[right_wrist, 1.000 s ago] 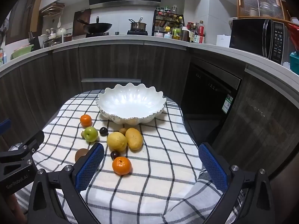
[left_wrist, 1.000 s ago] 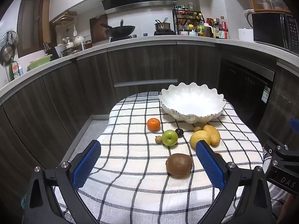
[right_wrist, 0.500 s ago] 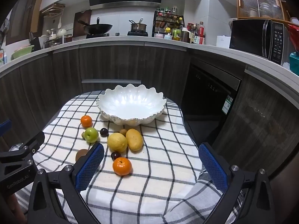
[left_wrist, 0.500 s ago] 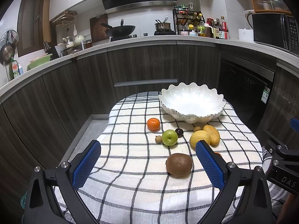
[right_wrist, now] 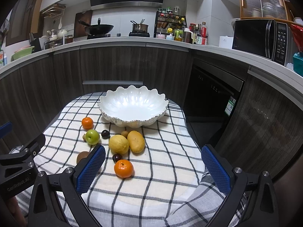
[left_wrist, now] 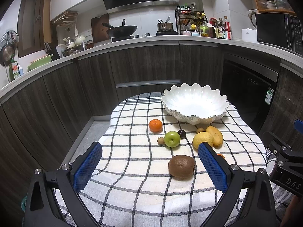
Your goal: Organize fruits
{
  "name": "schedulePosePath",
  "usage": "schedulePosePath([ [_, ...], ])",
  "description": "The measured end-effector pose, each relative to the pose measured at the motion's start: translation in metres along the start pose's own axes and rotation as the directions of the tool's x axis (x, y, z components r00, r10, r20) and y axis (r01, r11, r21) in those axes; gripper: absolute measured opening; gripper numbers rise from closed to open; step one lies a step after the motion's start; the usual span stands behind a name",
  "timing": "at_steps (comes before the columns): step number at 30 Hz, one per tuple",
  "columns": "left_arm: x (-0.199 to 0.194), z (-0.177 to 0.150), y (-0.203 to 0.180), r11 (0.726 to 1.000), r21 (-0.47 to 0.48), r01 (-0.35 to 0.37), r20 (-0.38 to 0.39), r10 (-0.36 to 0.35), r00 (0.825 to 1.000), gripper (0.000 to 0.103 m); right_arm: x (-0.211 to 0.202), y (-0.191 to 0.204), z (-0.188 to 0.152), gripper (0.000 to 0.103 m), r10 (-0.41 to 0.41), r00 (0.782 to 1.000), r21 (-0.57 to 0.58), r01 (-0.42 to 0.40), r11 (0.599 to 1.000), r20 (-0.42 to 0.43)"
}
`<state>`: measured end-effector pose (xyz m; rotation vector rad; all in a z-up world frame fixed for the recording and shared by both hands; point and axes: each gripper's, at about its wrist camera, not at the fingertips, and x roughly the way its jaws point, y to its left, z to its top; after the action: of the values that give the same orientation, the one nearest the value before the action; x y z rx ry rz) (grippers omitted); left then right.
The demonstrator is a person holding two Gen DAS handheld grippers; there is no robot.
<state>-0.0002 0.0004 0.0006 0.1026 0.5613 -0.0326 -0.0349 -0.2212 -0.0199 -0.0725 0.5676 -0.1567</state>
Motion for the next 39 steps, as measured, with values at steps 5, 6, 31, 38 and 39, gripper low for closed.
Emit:
schedulePosePath([
  [5, 0.0019, -0.0019, -0.0007, 1.0, -0.002, -0.001, 0.005, 0.001, 1.0, 0.103, -0.0005, -0.0001, 0.001, 0.102, 0.001, 1.0, 0.001, -0.001, 1.0, 0.003],
  [6, 0.0019, -0.0021, -0.0006, 1.0, -0.002, 0.0, 0.008, 0.0, 1.0, 0.103, -0.0001, 0.0001, 0.0006, 0.102, 0.001, 1.0, 0.001, -0.001, 1.0, 0.003],
  [31, 0.0, -0.0021, 0.0009, 1.0, -0.009, 0.003, 0.014, -0.002, 1.0, 0.103, -0.0059, -0.0002, 0.0024, 0.102, 0.007, 0.999, -0.003, -0.007, 1.0, 0.032],
  [38, 0.0001, -0.0023, 0.0007, 1.0, -0.009, 0.003, 0.014, -0.002, 1.0, 0.103, -0.0059, -0.0004, 0.0025, 0.102, 0.007, 0.999, -0.002, -0.007, 1.0, 0.032],
  [39, 0.0007, -0.0021, 0.0004, 1.0, -0.008, 0.003, 0.013, -0.003, 1.0, 0.103, -0.0058, -0.0004, 0.0026, 0.102, 0.007, 0.999, -0.003, -0.007, 1.0, 0.032],
])
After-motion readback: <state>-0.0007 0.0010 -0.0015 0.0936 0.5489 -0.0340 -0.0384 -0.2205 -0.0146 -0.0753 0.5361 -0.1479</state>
